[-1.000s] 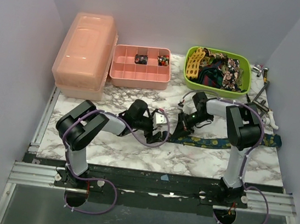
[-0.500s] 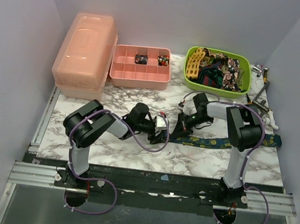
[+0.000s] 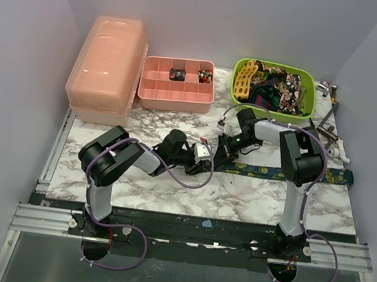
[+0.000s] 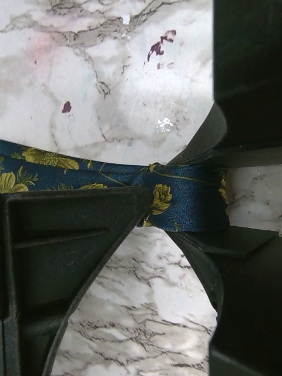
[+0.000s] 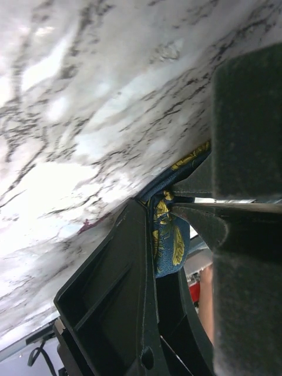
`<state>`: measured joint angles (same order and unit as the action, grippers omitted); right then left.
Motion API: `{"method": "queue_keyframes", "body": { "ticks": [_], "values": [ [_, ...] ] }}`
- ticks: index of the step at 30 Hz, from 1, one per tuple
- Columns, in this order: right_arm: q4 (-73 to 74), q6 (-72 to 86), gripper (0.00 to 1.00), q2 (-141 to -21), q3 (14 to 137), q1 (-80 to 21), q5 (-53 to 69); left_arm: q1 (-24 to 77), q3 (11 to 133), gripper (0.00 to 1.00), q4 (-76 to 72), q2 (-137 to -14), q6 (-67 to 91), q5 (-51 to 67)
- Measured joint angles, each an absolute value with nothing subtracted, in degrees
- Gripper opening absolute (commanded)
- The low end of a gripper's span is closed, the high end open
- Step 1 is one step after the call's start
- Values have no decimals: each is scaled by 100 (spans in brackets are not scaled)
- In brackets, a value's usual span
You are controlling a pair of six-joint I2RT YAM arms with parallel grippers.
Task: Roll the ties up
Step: Roll the tie at the center of the board.
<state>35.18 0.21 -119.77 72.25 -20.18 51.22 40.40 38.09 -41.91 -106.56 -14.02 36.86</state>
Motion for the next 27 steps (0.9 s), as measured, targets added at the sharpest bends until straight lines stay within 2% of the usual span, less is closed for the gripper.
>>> {"method": "queue_keyframes", "body": {
  "ticks": [3,4,6,9,12,19,24,27],
  "values": [
    [3607,-196,1,-12049,7408,-2043,5076,4012,3815,32,-4193,-10650,-1400,3555],
    [3605,-255,3,-12033,7397,-2045,5076,4014,3817,29,-4189,-10648,-1409,3542],
    [3557,-305,13,-11979,7338,-2045,5068,4016,3817,24,-4178,-10643,-1426,3538],
    [3430,-228,39,-11756,7166,-2043,4917,4038,3861,23,-4091,-10641,-1483,3535],
    [3376,-40,47,-11340,6973,-1999,4665,4071,3909,22,-4005,-10639,-1522,3507],
    [3651,93,47,-10274,6632,-1138,4187,4112,4075,20,-3667,-10624,-1616,3402],
    [4482,-491,37,-10138,6650,683,3505,4139,4095,19,-3553,-10591,-1649,3371],
    [4877,-838,36,-10114,6755,1798,2729,4139,4117,19,-3503,-10584,-1649,3363]
  ]
}}
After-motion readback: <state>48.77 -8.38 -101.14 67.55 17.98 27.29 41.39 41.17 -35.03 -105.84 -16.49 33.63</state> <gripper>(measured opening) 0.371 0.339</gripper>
